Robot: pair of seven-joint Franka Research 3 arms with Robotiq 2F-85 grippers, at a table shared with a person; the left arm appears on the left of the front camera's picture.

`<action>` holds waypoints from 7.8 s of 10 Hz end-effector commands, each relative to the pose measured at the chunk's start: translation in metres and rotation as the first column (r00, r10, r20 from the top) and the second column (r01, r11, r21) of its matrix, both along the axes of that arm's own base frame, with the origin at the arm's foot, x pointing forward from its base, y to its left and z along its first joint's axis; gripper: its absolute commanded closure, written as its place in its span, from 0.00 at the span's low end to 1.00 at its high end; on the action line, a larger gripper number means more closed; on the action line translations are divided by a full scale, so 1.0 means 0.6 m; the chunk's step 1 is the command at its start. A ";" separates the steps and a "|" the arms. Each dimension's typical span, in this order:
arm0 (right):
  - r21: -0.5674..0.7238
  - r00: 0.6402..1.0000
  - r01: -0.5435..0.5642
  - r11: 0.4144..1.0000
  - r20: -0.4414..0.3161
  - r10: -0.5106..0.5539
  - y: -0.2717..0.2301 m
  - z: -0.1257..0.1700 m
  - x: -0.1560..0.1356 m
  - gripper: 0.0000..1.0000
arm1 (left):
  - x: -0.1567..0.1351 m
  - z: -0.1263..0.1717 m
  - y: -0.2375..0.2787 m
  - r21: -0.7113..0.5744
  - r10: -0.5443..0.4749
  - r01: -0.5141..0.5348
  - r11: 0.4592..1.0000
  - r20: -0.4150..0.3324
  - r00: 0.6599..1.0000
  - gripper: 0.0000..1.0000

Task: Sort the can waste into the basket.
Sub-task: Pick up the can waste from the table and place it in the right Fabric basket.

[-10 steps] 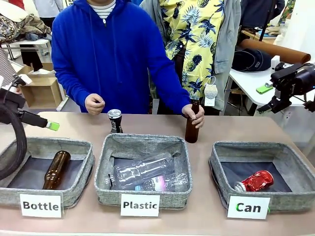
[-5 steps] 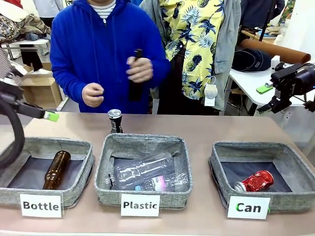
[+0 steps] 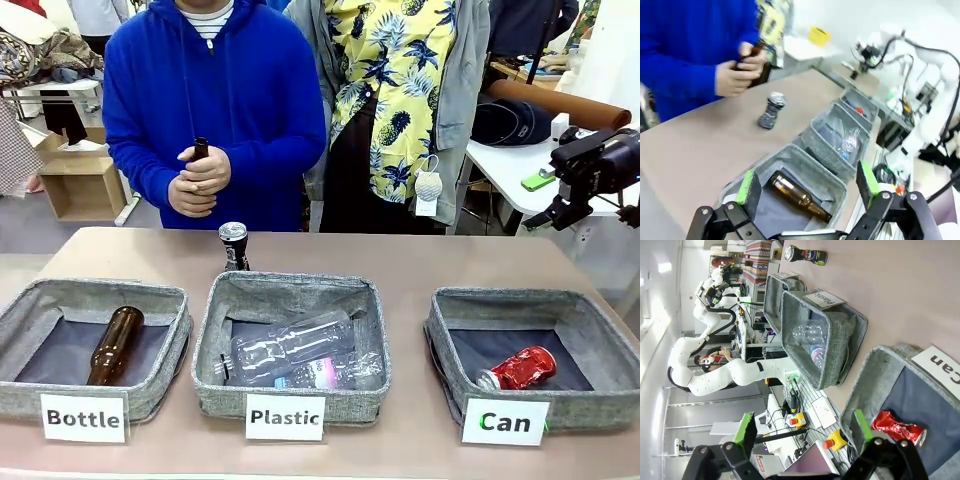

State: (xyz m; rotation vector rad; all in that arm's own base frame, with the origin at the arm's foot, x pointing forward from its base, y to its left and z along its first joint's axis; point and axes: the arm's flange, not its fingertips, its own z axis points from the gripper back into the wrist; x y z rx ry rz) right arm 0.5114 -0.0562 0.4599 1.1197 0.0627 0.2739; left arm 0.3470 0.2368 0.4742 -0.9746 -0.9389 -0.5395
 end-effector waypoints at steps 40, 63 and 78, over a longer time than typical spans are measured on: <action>0.000 1.000 -0.009 1.000 0.014 0.009 -0.001 0.005 -0.001 0.00 | 0.253 -0.126 -0.361 0.586 -0.255 -0.187 0.789 0.588 0.768 0.00; 0.000 1.000 -0.009 1.000 0.014 0.009 -0.001 0.005 -0.001 0.00 | 0.455 -0.320 -0.585 0.315 -0.407 0.311 0.897 0.314 0.858 0.00; 0.000 1.000 -0.009 1.000 0.014 0.009 -0.001 0.005 -0.001 0.00 | 0.245 -0.005 -0.477 0.179 -0.520 0.500 0.847 0.475 0.710 1.00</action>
